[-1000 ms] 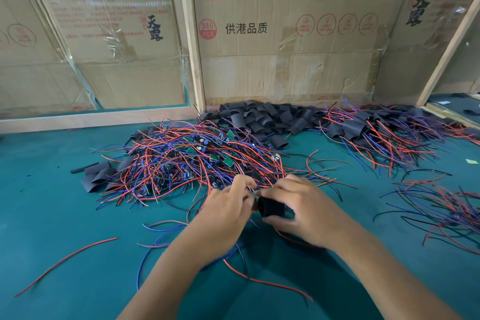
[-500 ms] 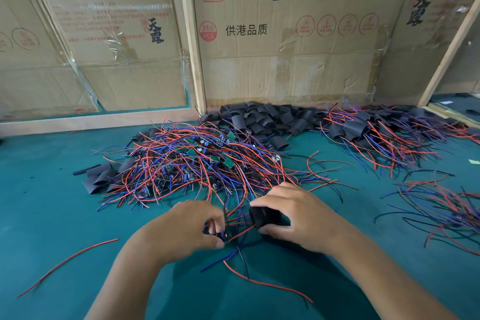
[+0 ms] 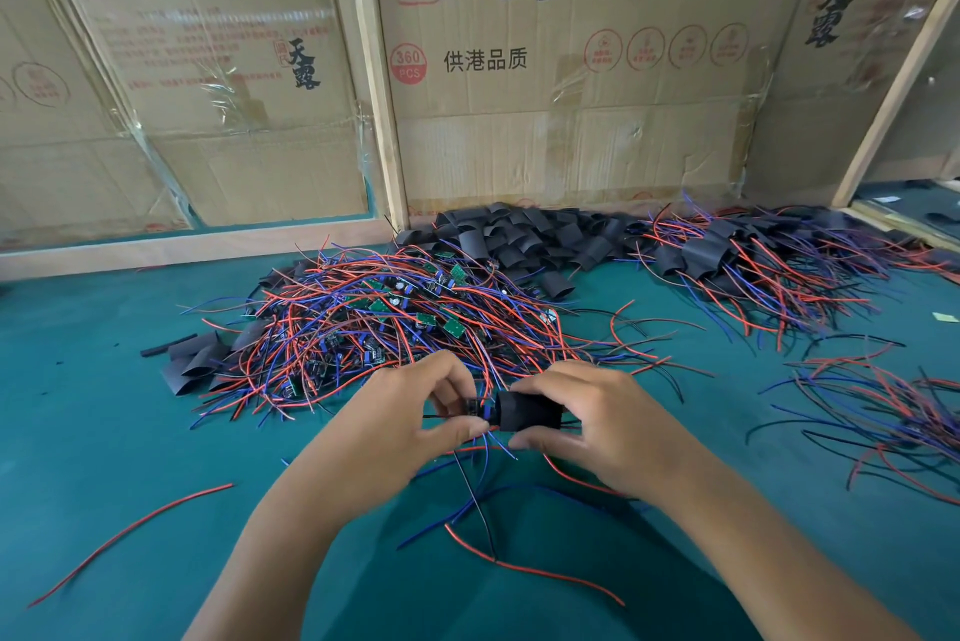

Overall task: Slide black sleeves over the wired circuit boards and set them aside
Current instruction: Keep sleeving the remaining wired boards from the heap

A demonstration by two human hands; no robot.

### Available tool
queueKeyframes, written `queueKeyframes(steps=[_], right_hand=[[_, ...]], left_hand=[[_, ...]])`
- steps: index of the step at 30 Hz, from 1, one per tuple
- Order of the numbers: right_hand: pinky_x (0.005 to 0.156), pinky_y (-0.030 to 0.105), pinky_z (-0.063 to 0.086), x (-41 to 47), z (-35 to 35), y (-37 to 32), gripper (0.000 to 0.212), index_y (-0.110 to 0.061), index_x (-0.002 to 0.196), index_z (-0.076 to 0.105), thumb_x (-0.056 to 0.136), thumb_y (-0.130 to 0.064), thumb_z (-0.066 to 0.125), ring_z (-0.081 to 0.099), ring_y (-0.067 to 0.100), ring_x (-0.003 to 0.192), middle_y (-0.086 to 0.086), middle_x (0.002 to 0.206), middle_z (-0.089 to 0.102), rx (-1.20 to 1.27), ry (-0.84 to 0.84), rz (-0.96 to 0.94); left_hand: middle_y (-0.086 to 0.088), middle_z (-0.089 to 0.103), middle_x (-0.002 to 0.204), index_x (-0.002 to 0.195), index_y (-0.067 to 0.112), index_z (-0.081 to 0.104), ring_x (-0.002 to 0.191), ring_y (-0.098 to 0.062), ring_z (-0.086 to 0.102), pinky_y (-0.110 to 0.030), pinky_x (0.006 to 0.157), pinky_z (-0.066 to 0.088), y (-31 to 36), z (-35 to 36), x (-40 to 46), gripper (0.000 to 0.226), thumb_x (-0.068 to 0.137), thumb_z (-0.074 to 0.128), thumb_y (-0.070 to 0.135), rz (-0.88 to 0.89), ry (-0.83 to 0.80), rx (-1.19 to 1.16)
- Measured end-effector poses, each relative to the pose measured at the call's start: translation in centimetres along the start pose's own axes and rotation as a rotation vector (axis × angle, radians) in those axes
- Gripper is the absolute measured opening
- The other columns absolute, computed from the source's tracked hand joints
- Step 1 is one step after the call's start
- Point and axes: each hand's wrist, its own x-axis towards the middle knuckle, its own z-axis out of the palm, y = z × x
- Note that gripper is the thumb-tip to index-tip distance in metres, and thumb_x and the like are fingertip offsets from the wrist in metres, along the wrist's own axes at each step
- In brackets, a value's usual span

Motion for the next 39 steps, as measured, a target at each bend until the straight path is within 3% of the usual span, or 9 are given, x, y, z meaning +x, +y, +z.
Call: queueKeyframes(steps=[5,11,22,26,31,35,39], right_hand=[[0.076,0.005,0.036,0.1,-0.2,-0.3,0.045,-0.015,0.111,0.072,0.079,-0.048,0.074,0.044,-0.004,0.079,-0.013,0.087,0.056,0.039,0.116,-0.043],[0.075,0.012,0.041,0.1,-0.1,-0.5,0.047,-0.01,0.111,0.072,0.081,-0.045,0.074,0.054,0.004,0.081,-0.002,0.093,0.067,0.045,0.174,-0.086],[0.075,0.011,0.043,0.1,0.1,-0.3,0.041,-0.011,0.11,0.073,0.082,-0.042,0.073,0.054,0.0,0.078,-0.004,0.092,0.067,0.084,0.275,-0.109],[0.074,0.016,0.046,0.1,0.2,-0.3,0.044,-0.01,0.111,0.072,0.082,-0.044,0.073,0.059,0.008,0.08,-0.002,0.094,0.067,0.082,0.276,-0.124],[0.075,0.02,0.048,0.1,0.1,-0.3,0.045,-0.013,0.114,0.072,0.082,-0.045,0.073,0.058,0.005,0.081,-0.005,0.095,0.066,0.114,0.264,-0.099],[0.075,0.015,0.046,0.1,-0.1,-0.3,0.044,-0.012,0.113,0.072,0.082,-0.043,0.074,0.056,0.003,0.081,-0.005,0.095,0.066,0.082,0.264,-0.119],[0.076,0.016,0.045,0.1,0.0,-0.3,0.042,-0.011,0.114,0.071,0.082,-0.039,0.075,0.058,0.01,0.082,-0.001,0.096,0.065,0.078,0.242,-0.134]], left_hand=[[0.015,0.067,0.084,0.093,0.028,0.064,0.081,-0.005,0.059,-0.012,0.076,0.04,0.3,-0.1,0.0,0.015,0.089,0.075,0.02,0.02,0.033,-0.065],[0.011,0.069,0.082,0.091,0.026,0.065,0.075,-0.005,0.06,-0.019,0.076,0.044,0.4,0.0,0.2,0.014,0.087,0.077,0.021,0.013,0.064,-0.15],[0.016,0.069,0.081,0.093,0.036,0.067,0.076,-0.005,0.061,-0.017,0.073,0.045,0.3,0.1,0.2,0.022,0.087,0.077,0.018,0.036,0.128,-0.156],[0.013,0.07,0.082,0.092,0.033,0.069,0.077,-0.007,0.062,-0.017,0.075,0.045,0.5,0.4,0.3,0.02,0.087,0.077,0.015,0.038,0.102,-0.173],[0.011,0.073,0.089,0.099,0.036,0.072,0.083,-0.011,0.065,-0.018,0.077,0.049,0.8,0.6,0.2,0.025,0.094,0.068,0.012,0.043,0.08,-0.19],[0.012,0.073,0.083,0.091,0.029,0.073,0.074,-0.002,0.061,-0.014,0.071,0.046,1.1,0.8,0.3,0.023,0.092,0.069,0.007,0.023,0.112,-0.253],[0.008,0.072,0.081,0.088,0.023,0.071,0.072,-0.003,0.061,-0.016,0.07,0.046,1.0,1.0,0.4,0.016,0.09,0.072,0.008,-0.016,0.102,-0.284]])
